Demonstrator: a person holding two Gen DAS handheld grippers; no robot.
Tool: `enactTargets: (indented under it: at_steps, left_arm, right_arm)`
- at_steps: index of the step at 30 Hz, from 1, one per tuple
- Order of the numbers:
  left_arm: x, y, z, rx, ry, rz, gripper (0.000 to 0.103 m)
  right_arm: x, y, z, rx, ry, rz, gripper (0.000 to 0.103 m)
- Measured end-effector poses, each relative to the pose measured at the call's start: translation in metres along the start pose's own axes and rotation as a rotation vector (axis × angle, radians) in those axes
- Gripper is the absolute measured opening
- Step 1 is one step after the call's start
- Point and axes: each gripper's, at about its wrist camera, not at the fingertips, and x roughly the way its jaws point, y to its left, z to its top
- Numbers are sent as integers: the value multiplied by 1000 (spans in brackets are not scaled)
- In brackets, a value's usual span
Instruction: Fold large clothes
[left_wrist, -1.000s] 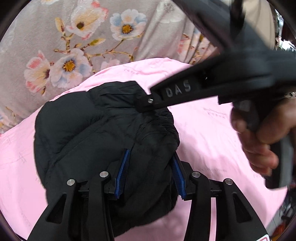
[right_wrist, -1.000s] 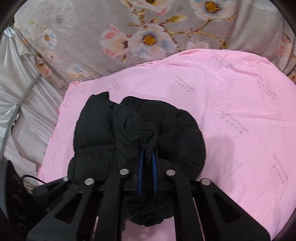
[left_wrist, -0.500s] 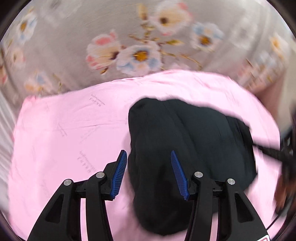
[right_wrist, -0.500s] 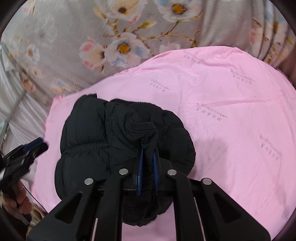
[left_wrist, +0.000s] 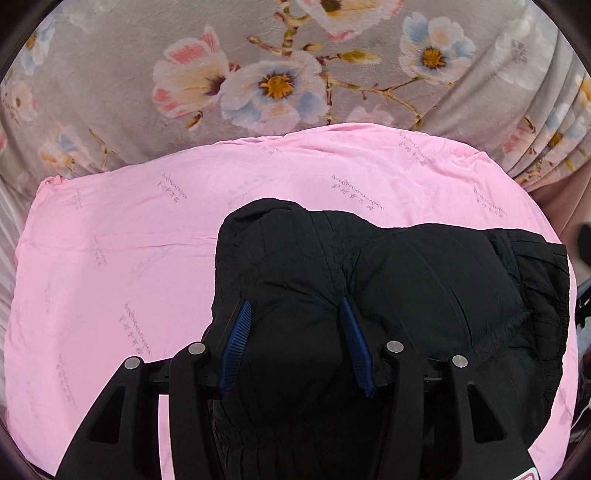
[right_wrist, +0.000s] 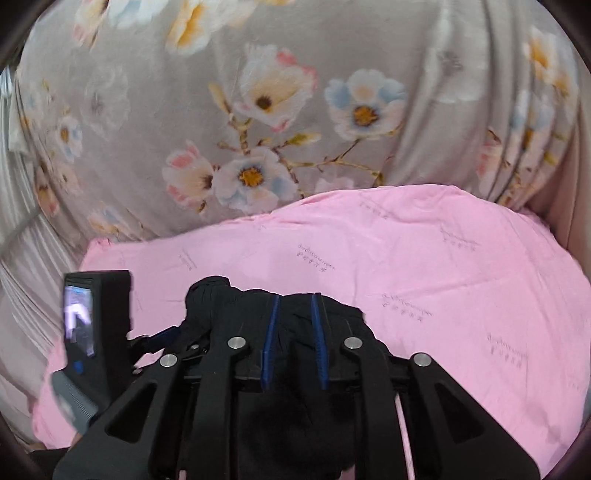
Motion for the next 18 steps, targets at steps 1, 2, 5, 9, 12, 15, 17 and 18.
enactTargets:
  at_steps: [1,2,5,9,12,15,17,18]
  left_arm:
    - [-1,2,2,-12,3,-6,48]
    - [-3,8,9,-38,4,-14,48]
    - [0,20,25,-97,7,-40,48]
    - [23,15,24,-96,41,-22,50]
    - [36,1,10,-56,23,13,51]
    - [44,-9,3,-23,0,53,52]
    - [52,-10,1,-23,0,55,53]
    - [56,-9,0,-27,-1,54,54]
  right_arm:
    - [21,2,1,-1,35,-15,17]
    - [41,1,-2,6,69,-31,17]
    - [79,-2,-22,3,143,-66,17]
    - [85,-2,-58,23,165,-79,17]
    - [90,-9,-74,66,180,-92,17]
    - [100,-16,-85,82,191,-103,17]
    - [106,-19,-89,87,196,-109,17]
    - [109,-20,-91,95,198,-109,17]
